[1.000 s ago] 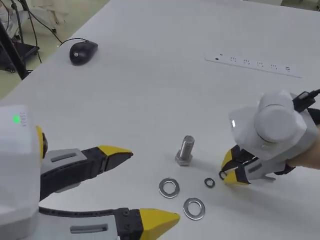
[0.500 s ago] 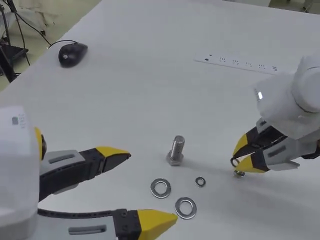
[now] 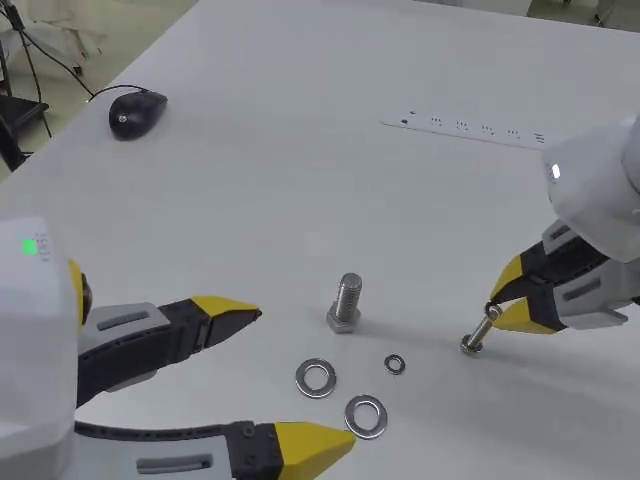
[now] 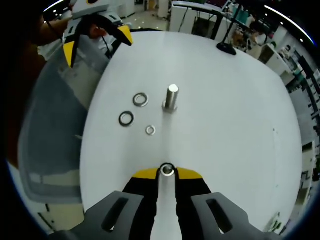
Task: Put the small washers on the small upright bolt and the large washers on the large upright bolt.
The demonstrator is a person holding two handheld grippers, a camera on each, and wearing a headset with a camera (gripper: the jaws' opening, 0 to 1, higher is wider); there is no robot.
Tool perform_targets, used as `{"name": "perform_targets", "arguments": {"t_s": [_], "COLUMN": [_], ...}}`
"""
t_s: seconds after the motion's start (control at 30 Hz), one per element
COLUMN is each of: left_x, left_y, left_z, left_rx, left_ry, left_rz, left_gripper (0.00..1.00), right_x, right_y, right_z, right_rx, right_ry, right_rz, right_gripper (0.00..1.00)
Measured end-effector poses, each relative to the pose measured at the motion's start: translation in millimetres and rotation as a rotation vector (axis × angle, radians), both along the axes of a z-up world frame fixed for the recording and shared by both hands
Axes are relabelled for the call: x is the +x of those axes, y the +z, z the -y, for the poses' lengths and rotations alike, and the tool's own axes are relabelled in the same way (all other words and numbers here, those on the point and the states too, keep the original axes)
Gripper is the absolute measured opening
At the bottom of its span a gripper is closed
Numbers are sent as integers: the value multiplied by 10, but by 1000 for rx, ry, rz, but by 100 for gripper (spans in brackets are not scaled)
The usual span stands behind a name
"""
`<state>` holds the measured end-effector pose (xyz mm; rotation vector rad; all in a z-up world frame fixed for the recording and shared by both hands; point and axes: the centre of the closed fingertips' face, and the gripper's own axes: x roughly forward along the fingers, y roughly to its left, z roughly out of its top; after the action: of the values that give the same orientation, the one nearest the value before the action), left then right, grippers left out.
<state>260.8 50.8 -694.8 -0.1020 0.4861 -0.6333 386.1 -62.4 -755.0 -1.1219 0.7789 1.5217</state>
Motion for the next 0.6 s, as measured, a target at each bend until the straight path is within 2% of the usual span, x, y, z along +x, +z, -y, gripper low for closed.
{"name": "perform_targets", "arguments": {"t_s": [0.47,0.6], "left_x": [-6,-3], "left_y": [-22,-25], "left_z": [-10,-15], "left_rx": [-6,-6], "left_ry": [8,9], "left_rz": [-5,-6], "left_gripper": [63,63], "right_x": [30,82], "right_y": [-60,-61], "right_z": [10,2], "right_rx": [-17,-10], "right_ry": [6,4], "right_rz": [-2,5], "right_gripper": [12,12]}}
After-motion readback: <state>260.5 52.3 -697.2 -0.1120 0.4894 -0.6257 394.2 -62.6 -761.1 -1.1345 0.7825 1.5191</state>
